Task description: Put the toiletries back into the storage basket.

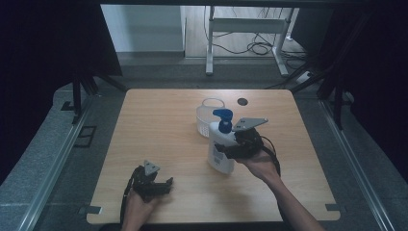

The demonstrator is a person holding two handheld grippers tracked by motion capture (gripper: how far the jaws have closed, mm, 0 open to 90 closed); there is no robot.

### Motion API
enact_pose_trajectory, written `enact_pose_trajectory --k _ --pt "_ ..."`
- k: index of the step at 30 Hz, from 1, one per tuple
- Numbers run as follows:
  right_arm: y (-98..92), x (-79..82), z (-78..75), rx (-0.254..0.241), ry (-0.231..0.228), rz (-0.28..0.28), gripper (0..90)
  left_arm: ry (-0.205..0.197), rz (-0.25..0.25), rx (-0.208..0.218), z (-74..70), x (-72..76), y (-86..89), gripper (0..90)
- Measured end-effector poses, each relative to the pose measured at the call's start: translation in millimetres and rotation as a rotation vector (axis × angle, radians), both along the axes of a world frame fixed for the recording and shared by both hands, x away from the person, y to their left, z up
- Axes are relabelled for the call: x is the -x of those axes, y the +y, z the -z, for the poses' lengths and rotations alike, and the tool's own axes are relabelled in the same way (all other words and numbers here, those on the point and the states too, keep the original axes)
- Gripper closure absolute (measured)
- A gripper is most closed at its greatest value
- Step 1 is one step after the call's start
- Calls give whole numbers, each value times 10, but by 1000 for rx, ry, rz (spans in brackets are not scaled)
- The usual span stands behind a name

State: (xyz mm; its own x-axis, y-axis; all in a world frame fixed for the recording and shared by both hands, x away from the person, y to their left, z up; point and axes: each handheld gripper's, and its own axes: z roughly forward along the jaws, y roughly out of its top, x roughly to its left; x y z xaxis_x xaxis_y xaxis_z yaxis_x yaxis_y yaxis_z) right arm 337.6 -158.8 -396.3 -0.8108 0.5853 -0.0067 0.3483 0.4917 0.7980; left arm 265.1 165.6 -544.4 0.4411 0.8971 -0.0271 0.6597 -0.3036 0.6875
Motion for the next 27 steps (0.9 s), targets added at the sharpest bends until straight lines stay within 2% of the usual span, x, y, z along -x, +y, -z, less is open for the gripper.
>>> enact_pose_trajectory --k 10,27 --pt "-15 -107 -87 8 -5 24 379 3 9 -6 -3 -5 6 108" --pt "-69 -253 -305 -6 -13 48 380 4 8 -5 -3 -5 6 108"
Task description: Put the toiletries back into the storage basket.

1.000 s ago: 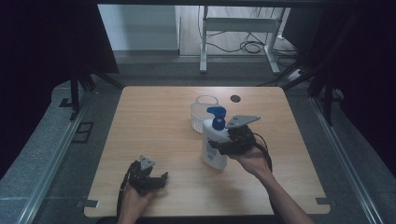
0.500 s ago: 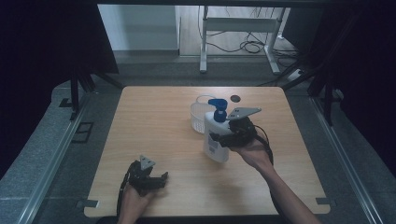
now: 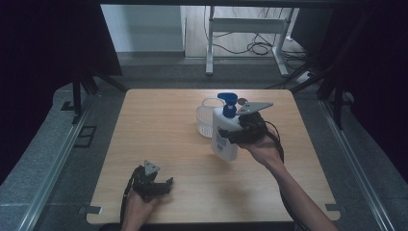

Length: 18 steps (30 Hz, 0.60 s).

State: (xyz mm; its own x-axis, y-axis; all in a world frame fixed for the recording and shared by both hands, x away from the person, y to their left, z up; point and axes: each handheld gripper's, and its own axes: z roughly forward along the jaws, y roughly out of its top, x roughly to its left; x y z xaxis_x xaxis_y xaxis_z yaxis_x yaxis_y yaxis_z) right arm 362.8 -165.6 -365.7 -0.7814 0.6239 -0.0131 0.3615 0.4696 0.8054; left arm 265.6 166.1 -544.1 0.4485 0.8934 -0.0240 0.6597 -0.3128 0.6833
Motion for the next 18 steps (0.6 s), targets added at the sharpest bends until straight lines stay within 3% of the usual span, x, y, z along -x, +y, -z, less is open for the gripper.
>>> enact_pose_trajectory --k 18 --pt "-57 -170 -230 -9 -12 34 382 -1 -3 2 1 0 -2 108"
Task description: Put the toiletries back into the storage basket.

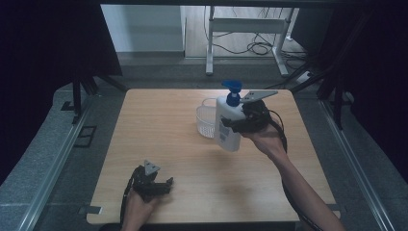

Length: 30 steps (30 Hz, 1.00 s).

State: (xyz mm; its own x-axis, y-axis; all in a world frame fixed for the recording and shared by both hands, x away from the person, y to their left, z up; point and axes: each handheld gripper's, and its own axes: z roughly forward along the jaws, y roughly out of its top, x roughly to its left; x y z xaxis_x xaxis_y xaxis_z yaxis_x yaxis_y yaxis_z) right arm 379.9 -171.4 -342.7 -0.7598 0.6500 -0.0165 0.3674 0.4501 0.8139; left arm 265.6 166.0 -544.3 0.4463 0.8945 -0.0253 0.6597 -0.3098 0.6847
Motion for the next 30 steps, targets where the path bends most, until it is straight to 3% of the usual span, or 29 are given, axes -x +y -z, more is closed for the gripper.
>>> enact_pose_trajectory --k 20,30 --pt "81 -217 -205 8 -27 28 383 0 -4 3 0 0 -3 108" --pt "128 -366 -220 14 -26 50 383 2 2 -1 -2 0 2 108"
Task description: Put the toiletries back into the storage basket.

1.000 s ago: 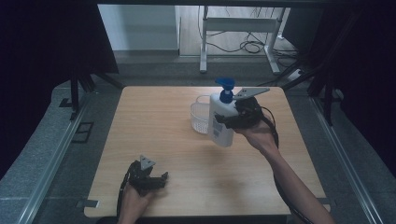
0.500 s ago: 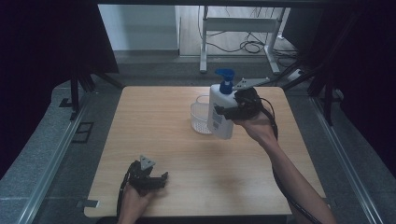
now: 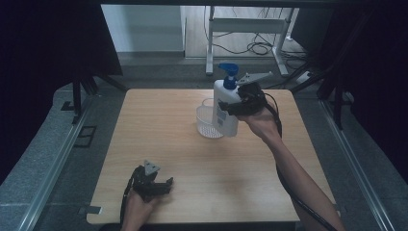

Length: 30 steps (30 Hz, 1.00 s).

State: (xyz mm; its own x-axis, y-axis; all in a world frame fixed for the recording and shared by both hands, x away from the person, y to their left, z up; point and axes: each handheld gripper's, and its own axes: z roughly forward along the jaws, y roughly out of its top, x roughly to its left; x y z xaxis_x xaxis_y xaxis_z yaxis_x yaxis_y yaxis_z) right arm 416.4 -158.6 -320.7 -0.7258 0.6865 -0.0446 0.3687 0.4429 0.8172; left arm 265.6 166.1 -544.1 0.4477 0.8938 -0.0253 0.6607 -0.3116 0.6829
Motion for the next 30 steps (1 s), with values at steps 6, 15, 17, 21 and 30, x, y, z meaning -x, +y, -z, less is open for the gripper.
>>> enact_pose_trajectory --k 6,15,17,21,30 --pt "15 -93 -24 -1 0 15 383 0 -1 0 0 0 -1 108" --pt "110 -235 -31 1 -10 12 384 0 0 0 0 0 0 108" --pt "128 -271 -29 1 -10 11 383 0 -1 0 0 0 0 108" --pt "168 -368 -16 3 -13 12 384 0 -1 0 0 1 -1 108" --pt "218 -491 30 -1 -16 14 384 -2 -2 1 2 1 -2 109"
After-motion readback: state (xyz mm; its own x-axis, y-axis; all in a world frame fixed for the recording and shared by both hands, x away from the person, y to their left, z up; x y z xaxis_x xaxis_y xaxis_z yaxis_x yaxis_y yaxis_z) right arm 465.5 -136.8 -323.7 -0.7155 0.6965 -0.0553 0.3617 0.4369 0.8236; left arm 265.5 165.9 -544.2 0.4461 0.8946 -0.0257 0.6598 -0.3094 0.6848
